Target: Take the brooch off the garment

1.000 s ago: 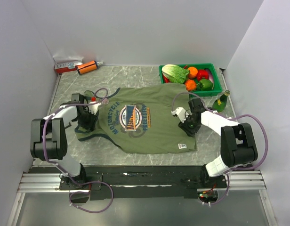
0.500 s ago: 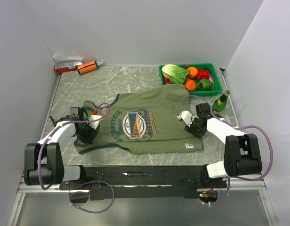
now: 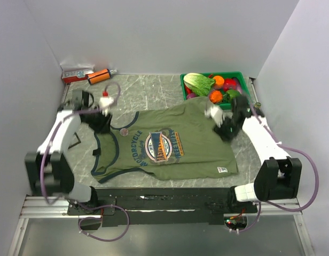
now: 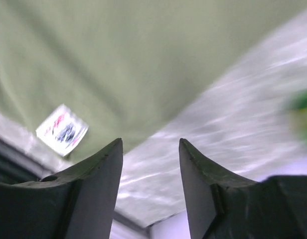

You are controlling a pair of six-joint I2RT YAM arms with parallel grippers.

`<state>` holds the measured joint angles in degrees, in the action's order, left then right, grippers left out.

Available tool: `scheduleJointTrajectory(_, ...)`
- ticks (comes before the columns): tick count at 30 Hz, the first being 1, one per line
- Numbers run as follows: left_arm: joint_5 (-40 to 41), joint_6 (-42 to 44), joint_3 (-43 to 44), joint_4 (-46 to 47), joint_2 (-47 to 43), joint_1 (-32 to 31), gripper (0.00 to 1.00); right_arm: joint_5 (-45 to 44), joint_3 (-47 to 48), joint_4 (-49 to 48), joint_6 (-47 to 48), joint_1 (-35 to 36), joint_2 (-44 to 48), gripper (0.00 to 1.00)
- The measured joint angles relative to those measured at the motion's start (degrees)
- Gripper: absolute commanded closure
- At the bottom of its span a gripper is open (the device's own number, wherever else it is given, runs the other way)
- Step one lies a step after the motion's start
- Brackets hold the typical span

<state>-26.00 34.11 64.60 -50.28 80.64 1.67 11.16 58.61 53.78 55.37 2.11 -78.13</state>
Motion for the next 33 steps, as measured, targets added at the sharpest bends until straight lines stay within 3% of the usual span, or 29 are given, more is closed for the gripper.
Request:
scheduleJointTrajectory(5, -4.85, -7.02, 15.30, 3.91, 16.85, -0.04, 0.60, 8.92, 17.99, -0.02, -5.77, 4.66, -4.28, 0.43)
scheduleJointTrajectory(10, -6.10, -13.22, 21.64, 3.43, 27.85, -0.28, 0.58, 16.57, 20.26, -2.54, -15.63, 9.62, -9.53, 0.43)
scheduleJointTrajectory(18, -5.64, -26.36, 18.23, 7.56, 28.44, -1.16, 0.61, 13.09, 20.74, -9.97, -34.84, 14.38, -14.45, 0.41)
scheduleJointTrajectory(25, -3.89, -33.77, 17.68, 10.43, 29.68, -1.16, 0.64, 12.98, 31.65, -8.44, -38.16, 14.40, -20.52, 0.41)
scheduleJointTrajectory(33, -4.39, -34.99, 17.38, 10.21, 33.62, -3.13, 0.65, 14.01, 31.69, -9.05, -39.71, 14.40, -21.09, 0.41)
